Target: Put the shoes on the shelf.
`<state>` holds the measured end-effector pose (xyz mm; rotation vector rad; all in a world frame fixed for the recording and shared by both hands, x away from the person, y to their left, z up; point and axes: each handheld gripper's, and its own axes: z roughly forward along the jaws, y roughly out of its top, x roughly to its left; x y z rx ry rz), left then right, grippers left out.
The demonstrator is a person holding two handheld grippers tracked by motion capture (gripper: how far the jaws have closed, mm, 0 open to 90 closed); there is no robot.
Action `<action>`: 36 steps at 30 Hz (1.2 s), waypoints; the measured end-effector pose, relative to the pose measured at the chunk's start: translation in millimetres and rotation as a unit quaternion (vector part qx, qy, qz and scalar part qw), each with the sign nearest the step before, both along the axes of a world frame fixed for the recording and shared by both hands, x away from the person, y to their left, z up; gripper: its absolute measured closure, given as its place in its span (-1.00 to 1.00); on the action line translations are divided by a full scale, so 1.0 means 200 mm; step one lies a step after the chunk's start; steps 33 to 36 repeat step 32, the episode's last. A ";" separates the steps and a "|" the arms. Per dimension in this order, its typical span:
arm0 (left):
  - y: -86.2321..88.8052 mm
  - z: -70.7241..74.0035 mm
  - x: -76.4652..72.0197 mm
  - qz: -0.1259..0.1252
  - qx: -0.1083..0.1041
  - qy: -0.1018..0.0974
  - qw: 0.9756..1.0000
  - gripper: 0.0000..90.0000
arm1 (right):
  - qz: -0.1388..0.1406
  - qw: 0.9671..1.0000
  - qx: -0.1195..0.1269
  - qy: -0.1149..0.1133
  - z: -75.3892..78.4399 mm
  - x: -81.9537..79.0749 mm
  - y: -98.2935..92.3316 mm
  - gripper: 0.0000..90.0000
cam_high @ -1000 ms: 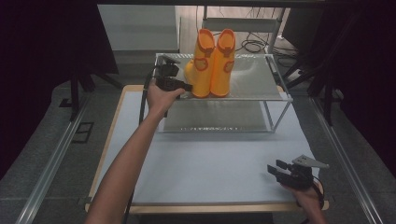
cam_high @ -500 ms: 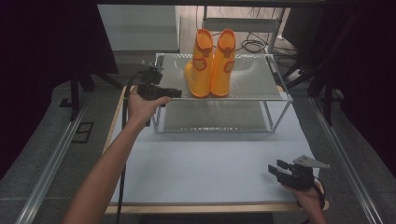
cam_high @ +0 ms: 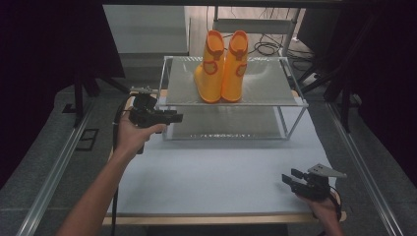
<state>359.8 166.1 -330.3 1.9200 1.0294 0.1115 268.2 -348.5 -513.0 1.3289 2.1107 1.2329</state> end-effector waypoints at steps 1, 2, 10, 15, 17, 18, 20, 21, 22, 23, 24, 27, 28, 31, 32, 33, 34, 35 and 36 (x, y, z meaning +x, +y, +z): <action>0.01 -0.01 -0.03 0.000 0.000 -0.001 1.000 0.41 | 0.000 1.000 0.000 0.000 0.00 0.00 0.00 0.07; 0.01 -0.03 -0.04 0.000 0.000 -0.003 1.000 0.40 | 0.000 1.000 0.000 0.000 0.00 0.00 0.00 0.07; 0.08 -0.21 -0.18 0.000 0.003 0.007 1.000 0.36 | -0.002 1.000 0.001 -0.002 0.01 0.00 -0.01 0.07; 0.12 -0.29 -0.23 0.005 0.001 0.011 1.000 0.33 | 0.000 1.000 -0.002 -0.002 0.00 0.00 0.00 0.07; 0.14 -0.33 -0.25 0.005 0.000 0.014 1.000 0.31 | 0.000 1.000 -0.002 -0.001 0.00 0.00 0.00 0.07; 0.14 -0.35 -0.25 0.005 0.001 0.015 1.000 0.31 | 0.000 1.000 -0.002 0.000 0.00 0.00 0.00 0.07; 0.14 -0.37 -0.26 0.008 0.003 0.017 1.000 0.31 | 0.000 1.000 -0.002 0.000 0.00 0.00 0.00 0.07; 0.14 -0.38 -0.26 0.006 0.004 0.018 1.000 0.30 | 0.001 1.000 -0.003 -0.001 0.00 0.00 0.01 0.07; 0.14 -0.39 -0.26 0.007 0.005 0.019 1.000 0.30 | 0.001 1.000 -0.002 0.000 0.00 0.00 0.01 0.07; 0.14 -0.39 -0.26 0.008 0.005 0.020 1.000 0.30 | 0.001 1.000 -0.002 -0.001 0.00 0.00 0.01 0.07; 0.14 -0.39 -0.26 0.008 0.006 0.019 1.000 0.30 | 0.000 1.000 -0.002 -0.001 0.00 0.00 0.01 0.07; 0.14 -0.38 -0.25 0.008 0.006 0.017 1.000 0.29 | -0.002 1.000 -0.001 -0.003 0.00 0.00 0.00 0.07; 0.14 -0.38 -0.25 0.007 0.005 0.017 1.000 0.29 | -0.002 1.000 -0.002 -0.004 0.01 0.00 0.00 0.07; 0.14 -0.38 -0.25 0.007 0.003 0.017 1.000 0.26 | -0.004 1.000 -0.002 -0.009 0.01 0.00 -0.01 0.06; 0.13 -0.39 -0.25 0.008 0.002 0.019 1.000 0.25 | -0.005 1.000 -0.001 -0.010 0.01 0.00 -0.01 0.06; 0.13 -0.39 -0.25 0.008 0.002 0.019 1.000 0.25 | -0.005 1.000 -0.001 -0.010 0.01 0.00 -0.01 0.06; 0.13 -0.39 -0.25 0.008 0.002 0.019 1.000 0.25 | -0.005 1.000 -0.001 -0.010 0.01 0.00 -0.01 0.06; 0.13 -0.39 -0.25 0.008 0.002 0.019 1.000 0.25 | -0.005 1.000 -0.001 -0.010 0.01 0.00 -0.01 0.06; 0.13 -0.39 -0.25 0.008 0.002 0.019 1.000 0.25 | -0.005 1.000 -0.001 -0.010 0.01 0.00 -0.01 0.06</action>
